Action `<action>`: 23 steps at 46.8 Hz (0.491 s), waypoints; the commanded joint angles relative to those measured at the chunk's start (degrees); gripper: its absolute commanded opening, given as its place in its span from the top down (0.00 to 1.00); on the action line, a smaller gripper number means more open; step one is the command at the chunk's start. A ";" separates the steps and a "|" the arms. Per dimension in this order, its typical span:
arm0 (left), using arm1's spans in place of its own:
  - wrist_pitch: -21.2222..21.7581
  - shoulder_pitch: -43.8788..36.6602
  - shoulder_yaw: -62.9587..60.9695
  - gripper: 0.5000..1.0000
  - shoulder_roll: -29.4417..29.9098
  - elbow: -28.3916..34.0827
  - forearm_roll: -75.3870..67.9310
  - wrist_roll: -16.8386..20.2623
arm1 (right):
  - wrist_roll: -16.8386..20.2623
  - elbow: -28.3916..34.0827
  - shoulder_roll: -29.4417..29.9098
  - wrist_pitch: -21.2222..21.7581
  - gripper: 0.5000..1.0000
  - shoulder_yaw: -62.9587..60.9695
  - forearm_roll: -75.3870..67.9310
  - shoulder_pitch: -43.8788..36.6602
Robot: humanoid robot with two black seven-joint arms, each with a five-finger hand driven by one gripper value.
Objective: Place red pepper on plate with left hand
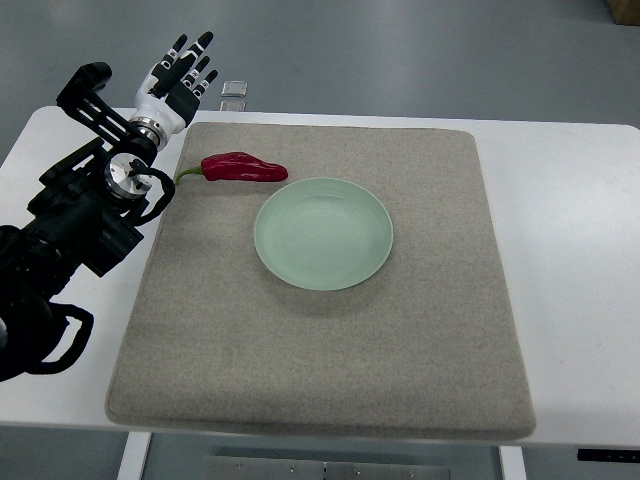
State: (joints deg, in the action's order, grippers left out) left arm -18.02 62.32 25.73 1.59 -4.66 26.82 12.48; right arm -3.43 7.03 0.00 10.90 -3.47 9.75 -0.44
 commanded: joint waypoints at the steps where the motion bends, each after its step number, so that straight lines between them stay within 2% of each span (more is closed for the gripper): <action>1: -0.09 -0.01 -0.06 0.02 0.00 0.00 -0.01 0.00 | 0.00 0.00 0.00 0.00 0.14 0.05 0.00 0.01; 23: 0.44 -0.01 -0.85 0.02 0.26 -1.67 -0.19 -0.18 | 0.00 0.00 0.00 0.00 0.14 0.05 0.00 0.01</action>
State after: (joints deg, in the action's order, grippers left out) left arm -17.69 62.23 24.88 1.67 -5.83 26.67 12.41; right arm -3.43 7.03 0.00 10.90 -3.44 9.75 -0.47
